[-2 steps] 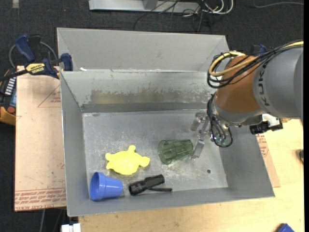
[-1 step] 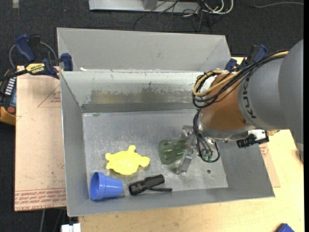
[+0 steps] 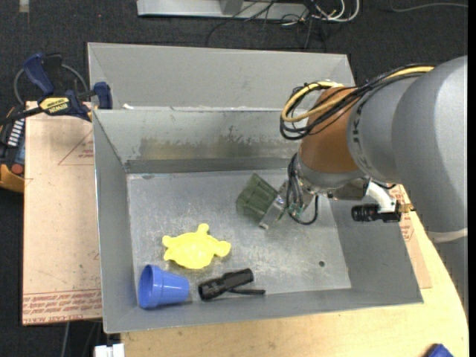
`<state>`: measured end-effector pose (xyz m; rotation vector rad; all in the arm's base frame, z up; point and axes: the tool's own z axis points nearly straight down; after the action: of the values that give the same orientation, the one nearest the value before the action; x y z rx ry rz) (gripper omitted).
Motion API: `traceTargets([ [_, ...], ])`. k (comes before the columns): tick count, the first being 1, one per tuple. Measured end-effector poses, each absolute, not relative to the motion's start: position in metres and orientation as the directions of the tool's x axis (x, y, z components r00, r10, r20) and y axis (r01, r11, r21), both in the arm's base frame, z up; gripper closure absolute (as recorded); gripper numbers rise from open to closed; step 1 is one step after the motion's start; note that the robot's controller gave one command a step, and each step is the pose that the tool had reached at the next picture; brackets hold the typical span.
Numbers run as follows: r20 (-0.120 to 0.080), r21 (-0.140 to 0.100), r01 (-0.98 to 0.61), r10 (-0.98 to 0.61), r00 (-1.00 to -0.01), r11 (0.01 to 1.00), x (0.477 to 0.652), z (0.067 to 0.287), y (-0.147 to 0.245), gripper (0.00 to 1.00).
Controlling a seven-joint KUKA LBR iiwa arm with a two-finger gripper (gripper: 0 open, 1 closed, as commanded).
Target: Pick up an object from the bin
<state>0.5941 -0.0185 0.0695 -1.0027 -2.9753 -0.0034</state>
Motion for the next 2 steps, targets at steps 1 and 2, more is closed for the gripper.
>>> traceTargets([
  [1,0.003,0.001,0.605,0.605,-0.796,0.796,0.5939,0.0695,-0.0186,1.0],
  [2,0.01,-0.004,0.605,0.605,-0.796,0.796,0.5914,0.0765,-0.0185,1.0],
])
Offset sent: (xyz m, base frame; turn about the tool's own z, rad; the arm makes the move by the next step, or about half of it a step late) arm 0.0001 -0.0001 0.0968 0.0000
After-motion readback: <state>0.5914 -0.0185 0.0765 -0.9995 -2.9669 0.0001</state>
